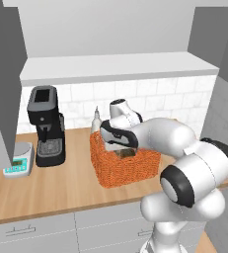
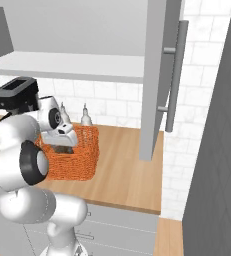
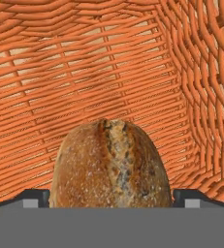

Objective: Open the cabinet, pick up the bread from the cabinet and place it in the basket. Then move the basket to the dining counter.

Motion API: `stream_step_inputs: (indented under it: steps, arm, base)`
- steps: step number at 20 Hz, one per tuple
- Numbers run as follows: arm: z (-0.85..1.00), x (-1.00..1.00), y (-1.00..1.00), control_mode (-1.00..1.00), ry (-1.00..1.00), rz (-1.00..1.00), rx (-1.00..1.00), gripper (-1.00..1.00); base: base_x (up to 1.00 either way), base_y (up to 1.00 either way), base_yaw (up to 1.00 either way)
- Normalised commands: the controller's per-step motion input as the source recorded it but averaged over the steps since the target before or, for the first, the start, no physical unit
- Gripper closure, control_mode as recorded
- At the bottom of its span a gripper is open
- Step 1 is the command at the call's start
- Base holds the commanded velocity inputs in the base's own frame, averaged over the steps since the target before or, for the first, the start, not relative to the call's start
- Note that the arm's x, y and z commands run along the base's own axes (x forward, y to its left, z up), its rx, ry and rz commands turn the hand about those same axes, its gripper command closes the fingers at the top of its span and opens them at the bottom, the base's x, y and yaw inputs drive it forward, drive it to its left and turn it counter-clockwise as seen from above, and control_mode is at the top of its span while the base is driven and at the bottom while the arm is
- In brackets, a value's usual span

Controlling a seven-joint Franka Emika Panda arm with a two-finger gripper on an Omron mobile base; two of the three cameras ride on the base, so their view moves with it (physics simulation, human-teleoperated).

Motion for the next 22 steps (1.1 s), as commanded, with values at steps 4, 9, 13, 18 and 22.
stream_step_inputs:
  steps: [4,9,13,18,22]
  arm:
    - [0.15,-0.20,0.00,-1.00,-0.17,0.00,0.00,-1.00]
    - [0.02,-0.03,0.00,-1.00,-0.08,0.03,0.00,-1.00]
    - [0.27,0.01,0.00,-1.00,-0.12,0.11,0.00,-1.00]
    - [0.08,0.01,-0.07,-1.00,-0.19,0.09,0.00,-1.00]
    - [0.16,-0.19,0.00,-1.00,-0.02,0.05,0.06,-1.00]
  base:
    - [0.00,0.00,0.00]
    - [0.00,0.00,0.00]
    - [0.00,0.00,0.00]
    - [0.00,0.00,0.00]
    - [0.00,0.00,0.00]
